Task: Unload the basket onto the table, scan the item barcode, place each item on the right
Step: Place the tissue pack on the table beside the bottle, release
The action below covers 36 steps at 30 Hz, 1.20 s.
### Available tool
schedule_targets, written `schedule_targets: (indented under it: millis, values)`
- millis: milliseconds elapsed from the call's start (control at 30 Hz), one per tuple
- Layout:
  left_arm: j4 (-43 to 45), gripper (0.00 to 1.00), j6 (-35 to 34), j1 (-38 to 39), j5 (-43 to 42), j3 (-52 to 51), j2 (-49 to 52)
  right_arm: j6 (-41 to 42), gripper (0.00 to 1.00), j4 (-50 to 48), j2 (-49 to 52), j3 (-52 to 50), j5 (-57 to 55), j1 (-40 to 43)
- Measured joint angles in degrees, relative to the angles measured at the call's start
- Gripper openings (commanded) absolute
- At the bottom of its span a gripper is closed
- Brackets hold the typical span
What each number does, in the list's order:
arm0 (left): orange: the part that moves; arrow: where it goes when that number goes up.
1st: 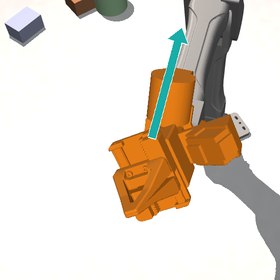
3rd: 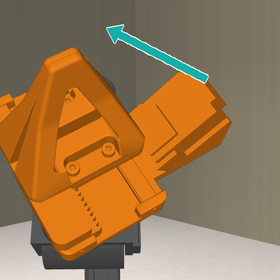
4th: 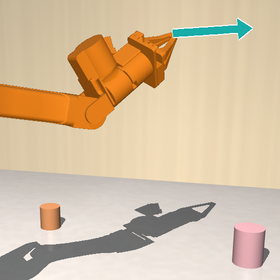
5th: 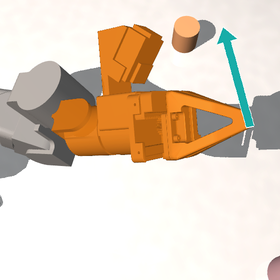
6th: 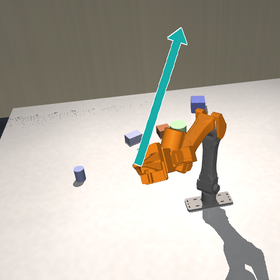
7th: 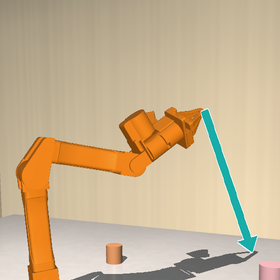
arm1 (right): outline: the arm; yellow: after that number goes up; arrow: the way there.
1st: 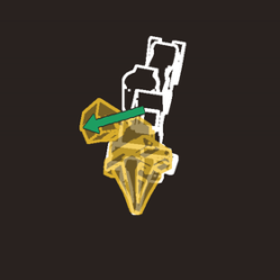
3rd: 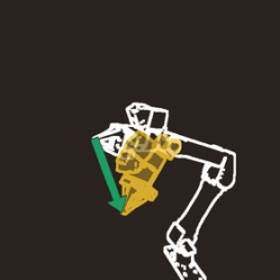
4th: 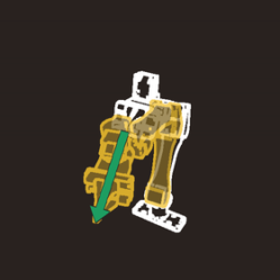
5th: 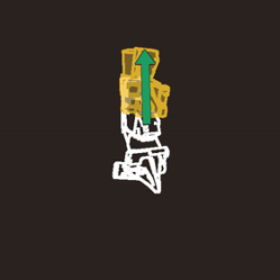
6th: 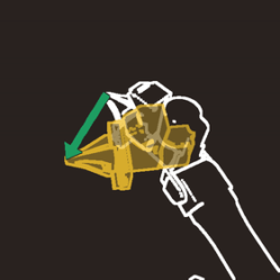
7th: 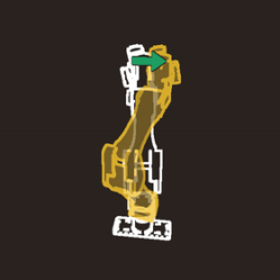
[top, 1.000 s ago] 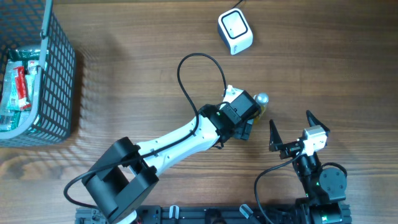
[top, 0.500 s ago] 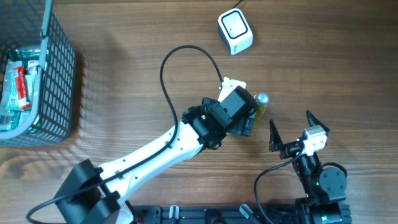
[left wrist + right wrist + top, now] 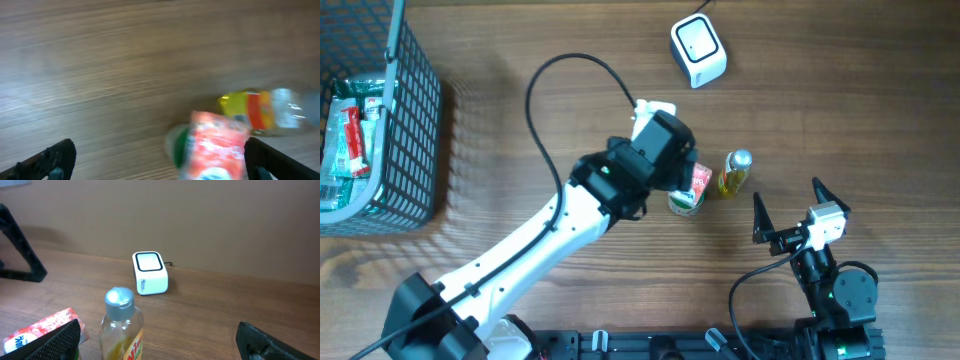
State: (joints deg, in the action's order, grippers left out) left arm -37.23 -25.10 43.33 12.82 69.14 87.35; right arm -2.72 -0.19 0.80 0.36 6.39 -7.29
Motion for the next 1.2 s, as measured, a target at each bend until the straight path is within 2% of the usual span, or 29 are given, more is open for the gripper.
schedule_targets:
  millis: [33, 67, 100, 133, 167, 400, 567, 733, 1000, 1200]
  values:
    - [-1.29, 0.93, 0.04, -0.72, 0.61, 0.00, 0.00, 0.00, 1.00, 0.02, 0.00, 0.00, 0.00, 0.00]
    - [-2.40, 0.77, 0.17, -1.53, 1.05, 0.00, 0.00, 0.00, 1.00, 0.02, 0.00, 0.00, 0.00, 0.00]
    - [-3.48, 0.48, 0.50, -2.36, 1.20, 0.00, -0.04, 0.00, 1.00, 0.00, 0.00, 0.00, 0.00, 0.00]
    - [-4.22, 0.37, 0.46, -3.56, 1.53, 0.00, -0.04, 0.00, 1.00, 0.02, 0.00, 0.00, 0.00, 0.00]
    - [-4.76, 0.06, 0.44, -4.61, 1.75, 0.00, -0.04, 0.00, 1.00, 0.00, 0.00, 0.00, 0.00, 0.00]
    - [-7.06, 0.04, 0.76, -11.26, 2.34, 0.00, -0.04, 0.00, 1.00, 0.02, 0.00, 0.00, 0.00, 0.00]
    - [-7.54, 0.07, 0.76, -11.63, 2.29, -0.61, -0.04, 0.00, 1.00, 0.00, 0.00, 0.00, 0.00, 0.00]
    - [-6.56, 0.04, 0.70, -11.63, 1.90, -3.32, -0.04, 0.00, 1.00, 0.02, 0.00, 0.00, 0.00, 0.00]
    - [1.36, 0.04, 0.57, -11.63, -8.96, -7.06, -0.04, 0.00, 0.99, 0.02, 0.00, 0.00, 0.00, 0.00]
    - [1.88, 0.04, 0.55, -10.69, -15.52, -8.79, -0.04, 0.00, 1.00, 0.02, 0.00, 0.00, 0.00, 0.00]
